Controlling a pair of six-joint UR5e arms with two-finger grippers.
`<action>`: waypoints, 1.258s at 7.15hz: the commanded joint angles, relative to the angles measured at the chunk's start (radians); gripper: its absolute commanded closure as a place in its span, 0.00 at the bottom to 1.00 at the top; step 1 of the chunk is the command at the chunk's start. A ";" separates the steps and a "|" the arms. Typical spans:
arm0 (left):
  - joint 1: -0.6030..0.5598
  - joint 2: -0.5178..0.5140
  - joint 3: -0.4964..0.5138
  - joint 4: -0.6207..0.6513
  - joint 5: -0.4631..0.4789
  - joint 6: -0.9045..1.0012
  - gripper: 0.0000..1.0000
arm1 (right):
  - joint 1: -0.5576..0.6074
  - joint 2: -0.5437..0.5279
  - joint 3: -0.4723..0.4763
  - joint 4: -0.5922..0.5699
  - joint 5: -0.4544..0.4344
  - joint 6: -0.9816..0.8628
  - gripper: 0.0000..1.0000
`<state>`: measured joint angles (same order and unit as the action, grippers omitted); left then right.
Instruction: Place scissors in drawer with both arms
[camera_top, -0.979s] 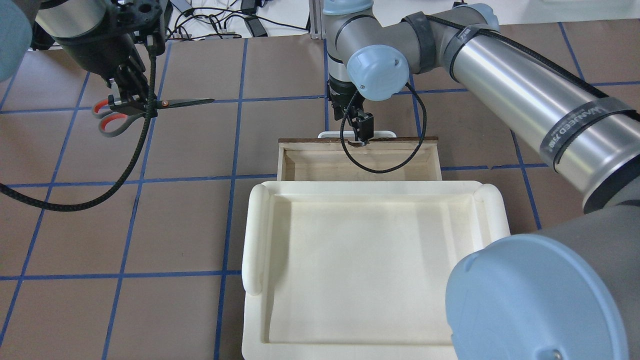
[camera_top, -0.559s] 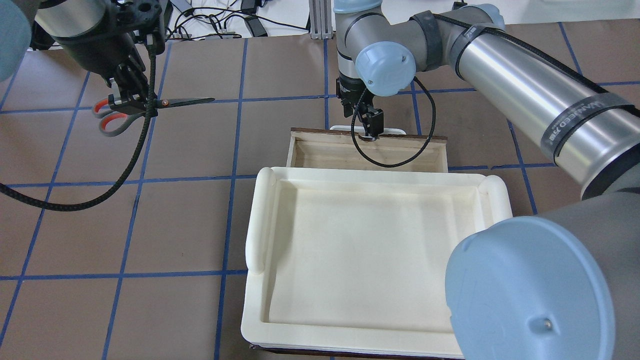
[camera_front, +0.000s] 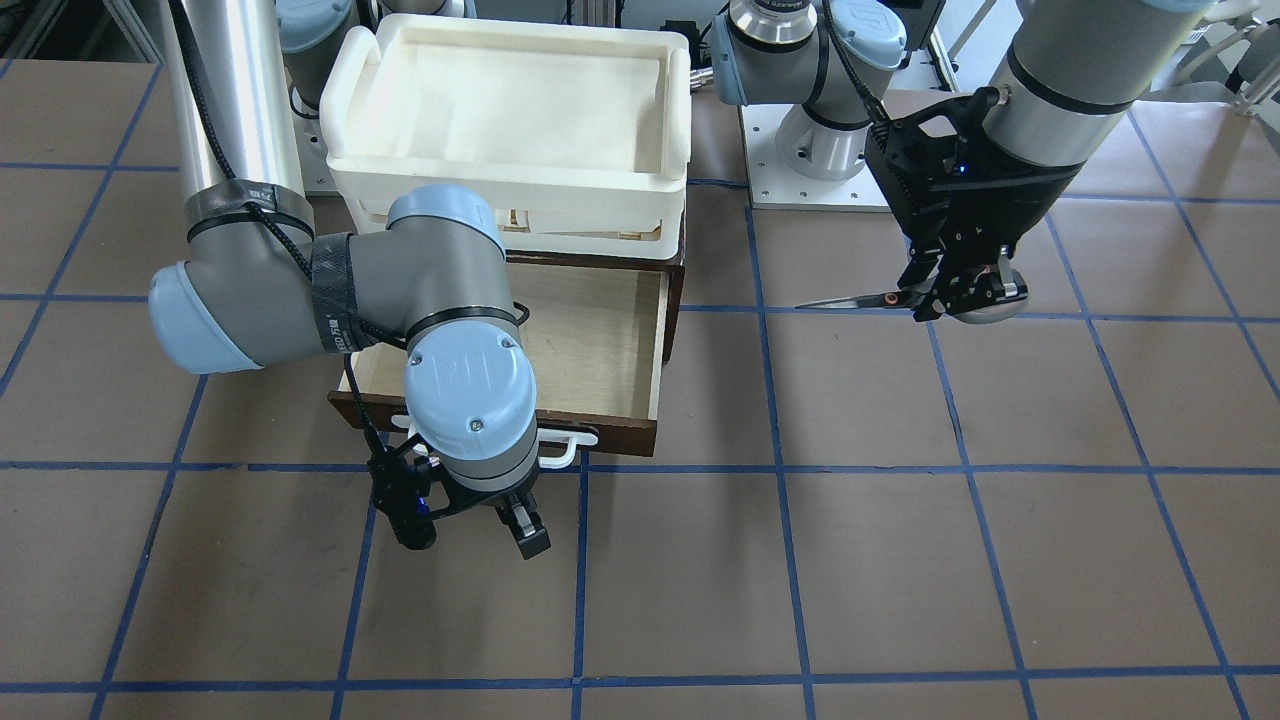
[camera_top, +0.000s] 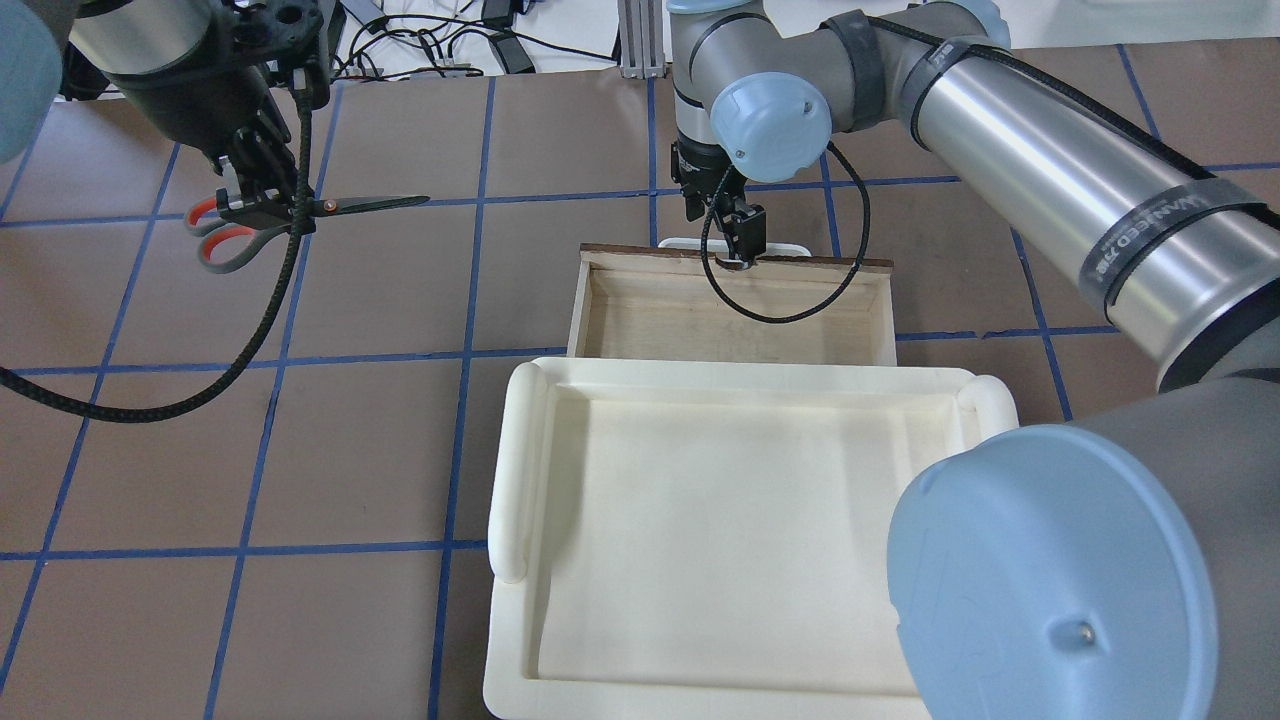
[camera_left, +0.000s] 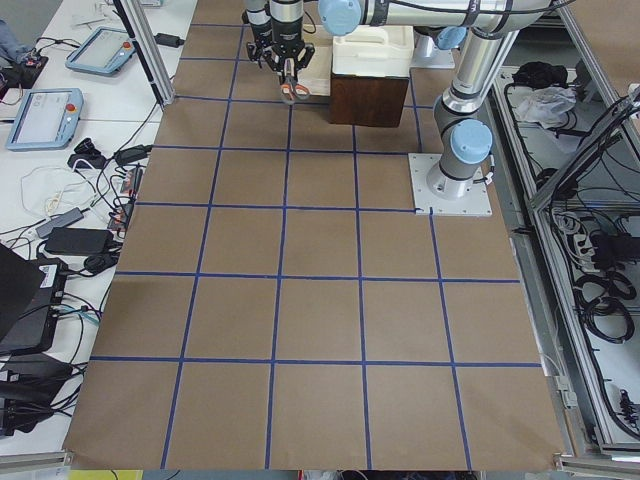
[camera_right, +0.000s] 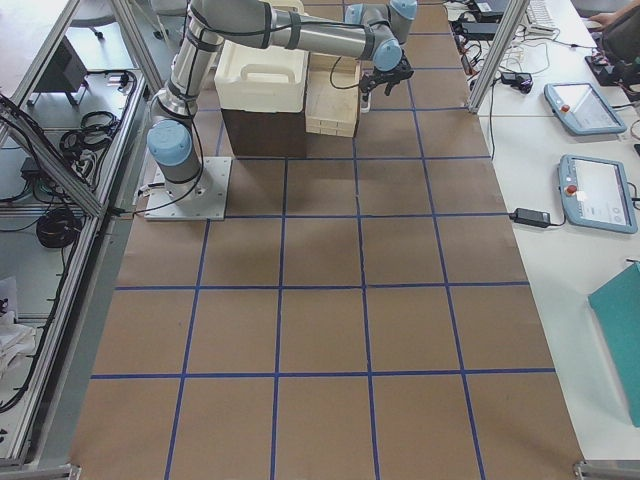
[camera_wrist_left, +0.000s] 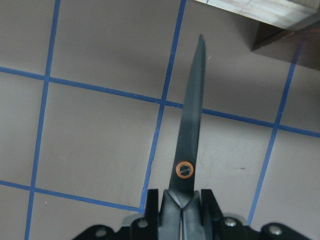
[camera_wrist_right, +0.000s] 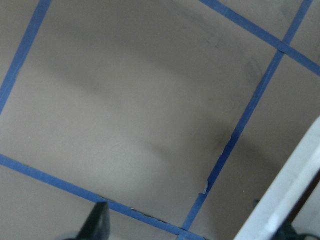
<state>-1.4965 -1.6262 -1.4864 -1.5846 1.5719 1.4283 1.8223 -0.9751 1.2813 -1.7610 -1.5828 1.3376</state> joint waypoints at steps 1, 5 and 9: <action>0.001 -0.001 0.000 0.000 -0.001 -0.003 0.94 | 0.000 0.001 -0.008 0.000 0.003 0.000 0.00; 0.001 0.000 0.000 0.000 0.005 -0.011 0.96 | 0.000 0.032 -0.049 0.000 0.004 0.000 0.00; -0.001 0.002 0.000 -0.002 0.011 -0.011 0.96 | 0.000 0.042 -0.063 0.000 0.007 0.000 0.00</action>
<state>-1.4970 -1.6246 -1.4864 -1.5859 1.5826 1.4175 1.8224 -0.9379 1.2263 -1.7617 -1.5767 1.3376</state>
